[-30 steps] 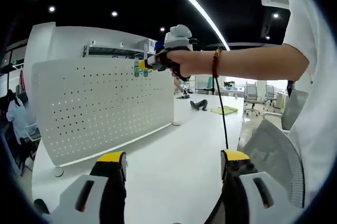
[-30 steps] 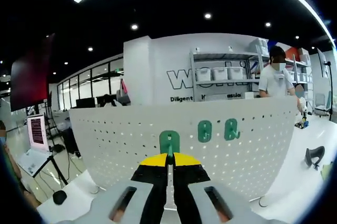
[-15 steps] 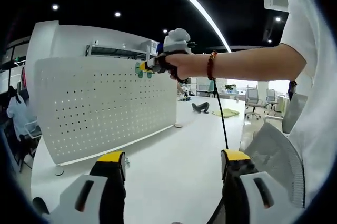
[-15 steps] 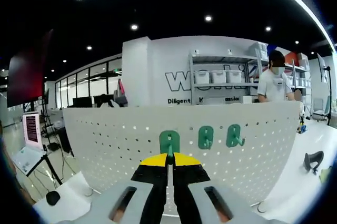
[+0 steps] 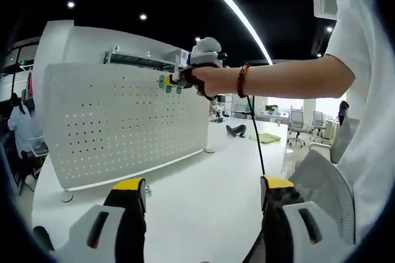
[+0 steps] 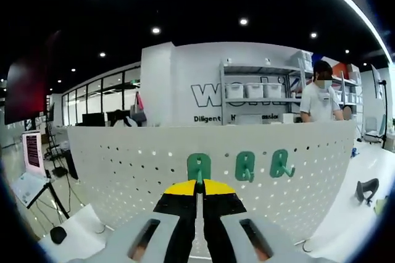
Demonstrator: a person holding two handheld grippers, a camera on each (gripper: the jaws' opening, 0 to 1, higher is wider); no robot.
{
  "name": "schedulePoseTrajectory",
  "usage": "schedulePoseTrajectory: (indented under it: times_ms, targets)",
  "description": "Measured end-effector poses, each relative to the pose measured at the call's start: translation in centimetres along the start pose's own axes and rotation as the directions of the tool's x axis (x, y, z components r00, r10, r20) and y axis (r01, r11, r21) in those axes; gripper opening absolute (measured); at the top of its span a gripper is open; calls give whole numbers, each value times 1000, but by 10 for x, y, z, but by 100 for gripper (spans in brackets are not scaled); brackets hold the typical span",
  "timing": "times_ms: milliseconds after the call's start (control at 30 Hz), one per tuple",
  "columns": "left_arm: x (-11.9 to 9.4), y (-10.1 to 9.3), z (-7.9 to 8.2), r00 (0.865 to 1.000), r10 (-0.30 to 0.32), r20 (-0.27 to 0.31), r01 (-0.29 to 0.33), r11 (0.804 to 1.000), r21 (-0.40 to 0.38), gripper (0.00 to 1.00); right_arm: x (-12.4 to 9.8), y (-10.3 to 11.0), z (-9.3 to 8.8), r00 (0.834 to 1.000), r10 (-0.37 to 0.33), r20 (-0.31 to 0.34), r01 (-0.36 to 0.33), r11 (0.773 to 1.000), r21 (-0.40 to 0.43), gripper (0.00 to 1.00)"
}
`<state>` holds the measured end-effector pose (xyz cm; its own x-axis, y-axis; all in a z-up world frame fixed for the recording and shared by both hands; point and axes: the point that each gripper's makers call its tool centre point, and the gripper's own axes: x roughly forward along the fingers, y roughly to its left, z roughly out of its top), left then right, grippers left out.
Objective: Insert the hook assembly into the mounting plate slot until the hook locks in place.
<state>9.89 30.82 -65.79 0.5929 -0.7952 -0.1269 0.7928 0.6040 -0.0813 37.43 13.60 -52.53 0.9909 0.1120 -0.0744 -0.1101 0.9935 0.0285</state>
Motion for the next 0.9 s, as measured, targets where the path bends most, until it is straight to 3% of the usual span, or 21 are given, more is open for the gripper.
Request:
schedulePoseTrajectory:
  times_ms: [567, 900]
  targets:
    - [-1, 7, 0, 1000, 12, 6, -12, 1000, -25, 78, 17, -10, 5, 1000, -22, 5, 22, 1000, -1, 1]
    - [-1, 11, -1, 1000, 12, -1, -12, 1000, -25, 78, 27, -14, -3, 999, -34, -22, 34, 999, 5, 1]
